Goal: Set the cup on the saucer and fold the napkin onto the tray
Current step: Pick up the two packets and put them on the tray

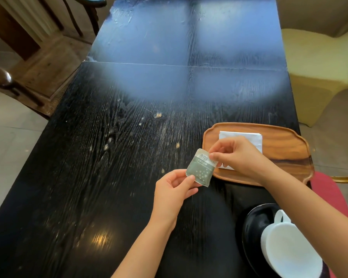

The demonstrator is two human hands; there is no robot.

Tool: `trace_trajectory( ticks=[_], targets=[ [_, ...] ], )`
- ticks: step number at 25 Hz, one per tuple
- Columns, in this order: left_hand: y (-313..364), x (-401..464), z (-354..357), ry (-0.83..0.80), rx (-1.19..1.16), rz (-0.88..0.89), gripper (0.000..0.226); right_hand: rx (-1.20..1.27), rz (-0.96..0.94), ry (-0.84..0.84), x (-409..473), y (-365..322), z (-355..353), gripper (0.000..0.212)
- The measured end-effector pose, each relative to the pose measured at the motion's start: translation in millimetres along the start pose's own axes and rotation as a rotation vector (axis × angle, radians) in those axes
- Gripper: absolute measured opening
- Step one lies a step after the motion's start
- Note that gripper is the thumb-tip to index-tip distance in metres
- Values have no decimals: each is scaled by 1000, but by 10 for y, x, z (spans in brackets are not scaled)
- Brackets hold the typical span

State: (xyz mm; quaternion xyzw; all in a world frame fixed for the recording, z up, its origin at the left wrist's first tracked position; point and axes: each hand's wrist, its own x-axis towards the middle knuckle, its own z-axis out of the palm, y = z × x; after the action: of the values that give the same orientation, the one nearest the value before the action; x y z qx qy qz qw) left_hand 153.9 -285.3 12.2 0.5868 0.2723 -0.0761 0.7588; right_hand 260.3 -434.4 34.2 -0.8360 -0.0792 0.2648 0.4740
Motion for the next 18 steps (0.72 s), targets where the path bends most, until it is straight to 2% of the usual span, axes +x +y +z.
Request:
trace_trajectory(
  ticks=[6, 10, 12, 14, 18],
  targets=[
    [-104, 27, 408, 31, 16, 32, 15, 127, 137, -2, -159, 173, -288, 11],
    [-132, 33, 866, -88, 104, 82, 19, 54, 151, 37, -335, 286, -816, 10],
    [-142, 38, 1160, -167, 283, 172, 25, 6, 148, 70, -380, 384, -1220, 5],
    [-170, 26, 1430, -211, 583, 352, 35, -56, 173, 66, -362, 527, -1547, 6],
    [-327, -25, 1787, -275, 995, 647, 47, -168, 246, -43, -209, 841, -1694, 8]
  ],
)
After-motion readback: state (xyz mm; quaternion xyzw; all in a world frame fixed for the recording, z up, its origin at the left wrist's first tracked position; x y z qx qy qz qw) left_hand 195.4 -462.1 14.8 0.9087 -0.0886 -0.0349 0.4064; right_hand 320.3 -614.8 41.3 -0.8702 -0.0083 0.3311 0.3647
